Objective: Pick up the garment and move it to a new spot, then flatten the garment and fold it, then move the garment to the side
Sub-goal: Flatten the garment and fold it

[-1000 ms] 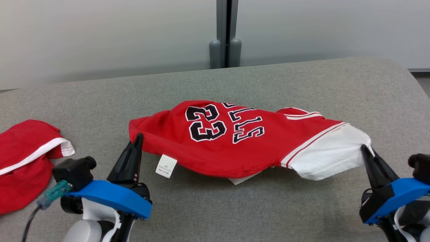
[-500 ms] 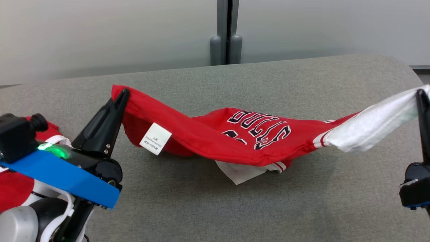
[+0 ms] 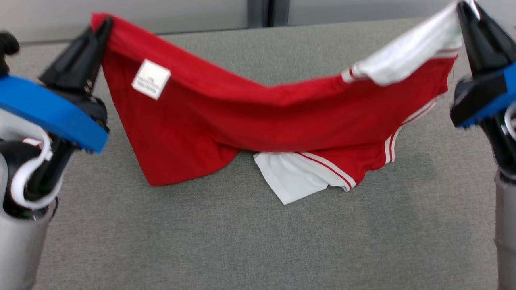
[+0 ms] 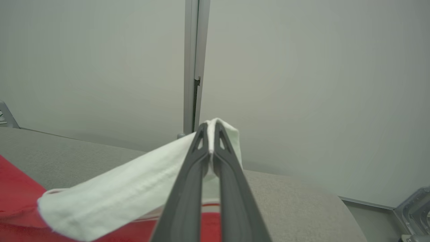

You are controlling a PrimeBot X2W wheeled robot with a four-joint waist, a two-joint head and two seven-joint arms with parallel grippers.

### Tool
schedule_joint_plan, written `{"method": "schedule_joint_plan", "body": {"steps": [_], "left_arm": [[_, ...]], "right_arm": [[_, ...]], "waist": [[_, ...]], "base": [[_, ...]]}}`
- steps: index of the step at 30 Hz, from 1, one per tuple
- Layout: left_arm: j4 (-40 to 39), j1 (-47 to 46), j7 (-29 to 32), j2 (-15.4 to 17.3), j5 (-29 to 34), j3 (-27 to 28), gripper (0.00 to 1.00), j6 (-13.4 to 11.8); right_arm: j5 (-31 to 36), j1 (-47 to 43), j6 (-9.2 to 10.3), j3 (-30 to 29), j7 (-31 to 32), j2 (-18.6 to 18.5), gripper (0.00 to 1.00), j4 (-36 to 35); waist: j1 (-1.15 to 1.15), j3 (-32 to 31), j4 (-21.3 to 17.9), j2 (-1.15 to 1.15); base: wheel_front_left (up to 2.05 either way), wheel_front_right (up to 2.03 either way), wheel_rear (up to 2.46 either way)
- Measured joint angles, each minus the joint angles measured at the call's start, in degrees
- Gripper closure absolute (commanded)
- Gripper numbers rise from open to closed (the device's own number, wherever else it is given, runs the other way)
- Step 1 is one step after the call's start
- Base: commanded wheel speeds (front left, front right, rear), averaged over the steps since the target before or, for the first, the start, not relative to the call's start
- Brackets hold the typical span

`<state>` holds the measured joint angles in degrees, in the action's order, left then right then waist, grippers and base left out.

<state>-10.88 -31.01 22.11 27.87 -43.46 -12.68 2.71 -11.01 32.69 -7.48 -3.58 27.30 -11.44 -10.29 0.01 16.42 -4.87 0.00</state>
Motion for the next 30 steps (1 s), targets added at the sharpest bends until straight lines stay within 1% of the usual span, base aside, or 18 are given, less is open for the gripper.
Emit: {"method": "schedule_joint_plan", "body": {"steps": [3, 4, 6, 9, 11, 14, 17, 20, 24, 26, 30], "left_arm": [[8.03, -8.26, -2.11, 0.11, 2.59, -0.51, 1.00, 1.51], [10.37, -11.01, -3.21, 0.32, 3.64, -0.71, 1.00, 2.02], [15.17, -16.44, -5.33, 1.00, 5.12, -0.40, 1.00, 2.69], [20.75, -23.84, -9.71, 1.38, 7.38, -0.31, 1.00, 3.37], [23.05, -28.93, -13.33, 0.85, 8.55, -0.16, 1.00, 3.59], [26.31, -34.40, -17.68, -0.01, 9.64, 0.08, 1.00, 3.85], [28.60, -38.25, -19.80, -0.01, 10.77, -1.02, 1.00, 3.98], [29.97, -40.17, -22.01, -0.29, 10.95, -1.66, 1.00, 4.24], [32.56, -38.77, -24.72, -0.38, 11.79, -3.01, 1.00, 4.37], [34.45, -35.80, -26.24, -0.74, 11.63, -3.83, 1.00, 4.39], [39.24, -27.98, -29.92, -2.01, 11.02, -6.57, 1.00, 4.42]], "right_arm": [[-1.36, 11.52, 0.00, 3.58, -4.07, -0.34, 1.00, 10.67], [-1.96, 15.39, -0.01, 4.24, -5.72, 0.15, 1.00, 14.12], [-1.02, 23.30, -0.02, 6.23, -9.84, 0.57, 1.00, 20.59], [1.46, 34.19, -0.02, 7.10, -17.30, 1.49, 1.00, 28.64], [2.91, 40.16, -0.01, 6.91, -23.17, 1.52, 1.00, 32.25], [4.57, 47.17, -0.01, 6.49, -30.30, 1.27, 1.00, 36.85], [5.10, 51.97, -0.01, 5.65, -36.66, 0.59, 1.00, 39.76], [5.58, 54.54, -0.01, 6.35, -40.25, -0.67, 1.00, 41.73], [5.02, 53.59, -0.01, 7.73, -41.90, -1.43, 1.00, 44.15], [4.28, 49.95, -0.01, 8.60, -42.09, -1.49, 1.00, 45.92], [1.47, 39.30, -0.01, 12.89, -42.08, -0.80, 1.00, 50.18]], "waist": [[0.01, 3.31, -0.46, 0.00], [0.01, 4.33, -0.72, 0.00], [0.01, 6.15, -1.53, 0.00], [0.02, 8.08, -3.11, 0.00], [0.01, 9.03, -3.83, 0.00], [0.02, 9.41, -4.17, 0.00], [0.00, 9.12, -3.86, 0.00], [0.00, 9.21, -3.81, 0.00], [0.00, 9.58, -3.96, 0.00], [0.00, 9.78, -4.13, 0.00], [0.00, 9.50, -4.40, 0.00]], "base": [[0.00, 0.00, 0.00], [0.00, 0.00, 0.00], [0.00, 0.00, 0.00], [0.00, 0.00, 0.00], [0.00, 0.00, 0.00], [0.00, 0.00, 0.00], [0.00, 0.00, 0.00], [0.00, 0.00, 0.00], [0.00, 0.00, 0.00], [0.00, 0.00, 0.00], [0.00, 0.00, 0.00]]}}
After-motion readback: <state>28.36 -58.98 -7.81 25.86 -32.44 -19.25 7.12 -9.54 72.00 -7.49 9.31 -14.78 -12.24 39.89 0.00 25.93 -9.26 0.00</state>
